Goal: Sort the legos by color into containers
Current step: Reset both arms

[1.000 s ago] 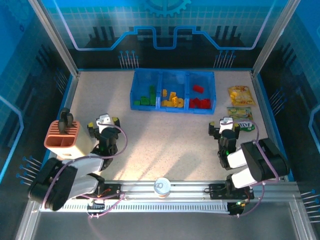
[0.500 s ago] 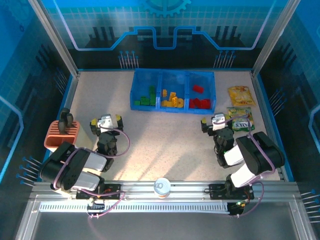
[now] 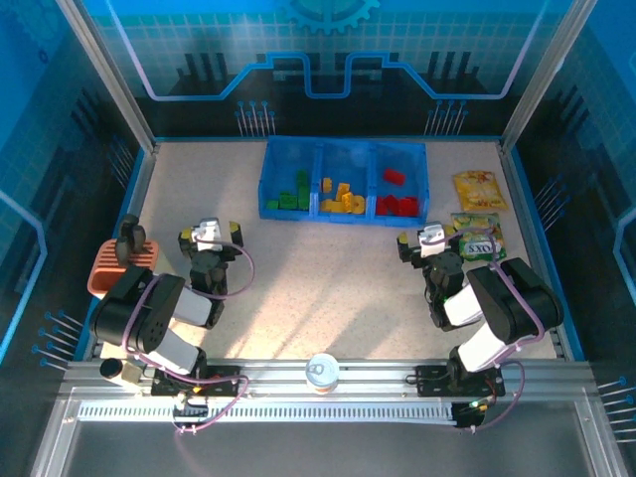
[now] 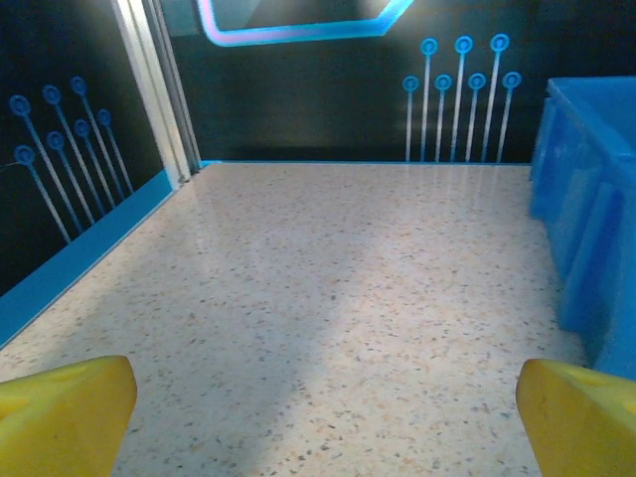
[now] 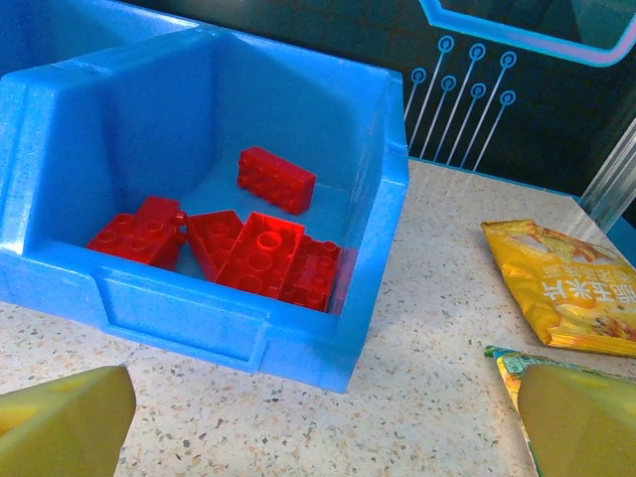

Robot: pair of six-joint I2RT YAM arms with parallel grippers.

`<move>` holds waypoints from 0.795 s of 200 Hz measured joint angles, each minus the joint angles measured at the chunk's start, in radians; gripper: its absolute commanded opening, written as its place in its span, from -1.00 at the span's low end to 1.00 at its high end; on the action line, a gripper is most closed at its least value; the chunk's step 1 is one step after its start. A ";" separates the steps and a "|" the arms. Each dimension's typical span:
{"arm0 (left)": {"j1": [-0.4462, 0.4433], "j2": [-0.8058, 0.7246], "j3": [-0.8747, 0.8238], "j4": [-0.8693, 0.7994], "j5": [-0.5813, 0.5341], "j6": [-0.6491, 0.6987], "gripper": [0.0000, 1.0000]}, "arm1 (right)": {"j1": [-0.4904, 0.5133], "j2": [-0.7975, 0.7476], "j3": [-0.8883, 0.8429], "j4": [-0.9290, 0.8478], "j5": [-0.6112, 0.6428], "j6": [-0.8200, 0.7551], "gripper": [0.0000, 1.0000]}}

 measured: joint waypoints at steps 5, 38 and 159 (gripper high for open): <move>0.001 0.002 0.000 0.002 0.018 0.000 0.99 | 0.000 0.000 0.000 0.000 0.000 0.000 0.99; 0.006 0.059 -0.002 0.020 0.175 0.011 0.99 | -0.003 0.000 0.000 0.000 -0.002 0.001 0.99; 0.176 0.013 0.209 -0.322 0.341 -0.084 0.99 | -0.137 -0.051 0.219 -0.397 -0.038 0.119 0.99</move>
